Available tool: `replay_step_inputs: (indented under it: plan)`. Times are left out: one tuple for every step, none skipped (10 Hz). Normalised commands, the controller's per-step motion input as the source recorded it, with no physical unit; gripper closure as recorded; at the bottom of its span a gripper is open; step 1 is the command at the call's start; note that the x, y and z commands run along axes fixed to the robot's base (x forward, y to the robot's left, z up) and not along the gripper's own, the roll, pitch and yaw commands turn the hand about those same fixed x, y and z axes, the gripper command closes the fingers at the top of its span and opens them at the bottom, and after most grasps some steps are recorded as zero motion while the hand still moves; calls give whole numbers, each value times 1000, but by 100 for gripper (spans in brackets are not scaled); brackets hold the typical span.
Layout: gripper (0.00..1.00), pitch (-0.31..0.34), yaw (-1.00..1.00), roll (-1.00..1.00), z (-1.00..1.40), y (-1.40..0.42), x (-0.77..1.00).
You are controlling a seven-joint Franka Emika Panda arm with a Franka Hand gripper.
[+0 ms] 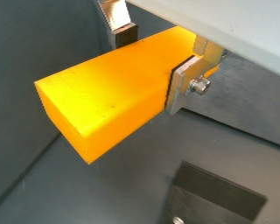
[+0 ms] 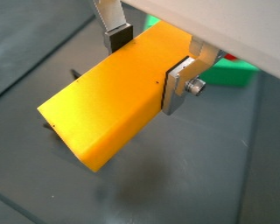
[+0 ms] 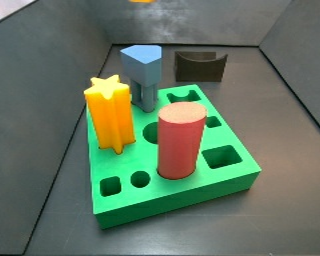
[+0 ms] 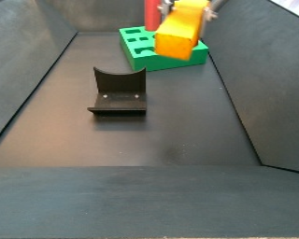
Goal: Pick up the rectangle object. Move up. Place the rectangle object on the fixture. Regrasp the rectangle object. Move to above the board. Insert the rectangle object.
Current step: Place the rectangle object on the fixture.
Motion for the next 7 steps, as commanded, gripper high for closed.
replay_step_inputs:
  plan:
    - [100, -171, 1000, 173, 5, -391, 1000]
    - [100, -166, 823, 161, -4, -346, 1000]
    - [100, -123, 529, 112, -7, -311, 1000]
    - [100, -97, 351, 88, -11, -279, 1000]
    - [100, -74, 228, 77, -17, -247, 1000]
    - [100, -54, 150, 70, -21, -220, 1000]
    - [100, -27, 95, 80, -26, -186, 1000]
